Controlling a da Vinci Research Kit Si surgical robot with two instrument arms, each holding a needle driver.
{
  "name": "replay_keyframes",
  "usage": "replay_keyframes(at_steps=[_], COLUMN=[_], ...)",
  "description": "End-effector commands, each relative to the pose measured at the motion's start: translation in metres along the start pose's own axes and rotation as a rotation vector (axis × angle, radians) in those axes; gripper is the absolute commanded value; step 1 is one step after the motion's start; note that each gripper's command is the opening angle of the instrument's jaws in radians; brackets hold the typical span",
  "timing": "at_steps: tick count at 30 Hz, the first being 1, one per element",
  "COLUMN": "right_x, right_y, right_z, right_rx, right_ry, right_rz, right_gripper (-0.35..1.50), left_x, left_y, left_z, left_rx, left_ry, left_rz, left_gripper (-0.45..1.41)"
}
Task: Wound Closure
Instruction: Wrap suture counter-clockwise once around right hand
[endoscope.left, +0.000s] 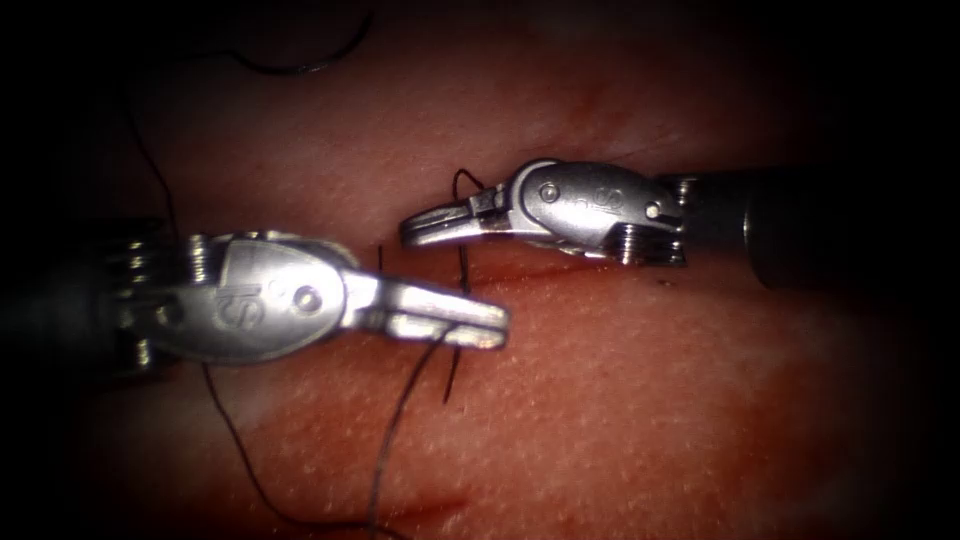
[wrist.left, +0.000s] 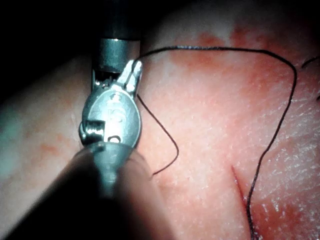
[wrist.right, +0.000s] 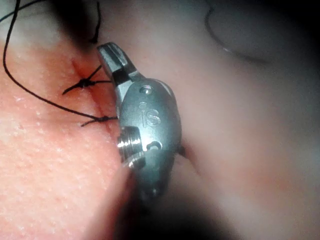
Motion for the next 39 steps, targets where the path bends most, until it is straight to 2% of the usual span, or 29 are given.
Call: replay_keyframes(at_steps=[1,7,21,31,33,35,39], right_x=[-0.0008,-0.0015,-0.0015,-0.0008,-0.0008,-0.0008,-0.0008], right_y=[-0.0004,-0.0019,-0.0046,-0.0056,-0.0057,-0.0057,-0.0055], right_z=[0.0014,0.0024,0.0028,0.0020,0.0014,0.0004,-0.0005], right_rx=[-0.004,-0.030,-0.074,-0.145,-0.176,-0.201,-0.237], right_ry=[0.013,0.082,0.287,0.443,0.477,0.553,0.604], right_rz=[-0.002,0.005,0.067,0.140,0.173,0.254,0.353], right_gripper=[-0.35,-0.35,-0.35,-0.35,-0.35,-0.35,-0.35], left_x=[-0.0007,-0.0025,-0.0089,-0.0134,-0.0143,-0.0150,-0.0160], left_y=[-0.0010,-0.0037,-0.0061,-0.0058,-0.0056,-0.0052,-0.0042], left_z=[0.0002,-0.0008,-0.0020,-0.0025,-0.0030,-0.0042,-0.0046], left_rx=[0.005,0.018,0.036,0.050,0.056,0.079,0.093], left_ry=[0.010,0.066,0.082,0.085,0.086,0.114,0.117], left_rz=[0.006,0.003,0.009,0.022,0.016,0.017,0.012], left_gripper=[-0.45,-0.45,-0.45,-0.45,-0.45,-0.45,-0.45])
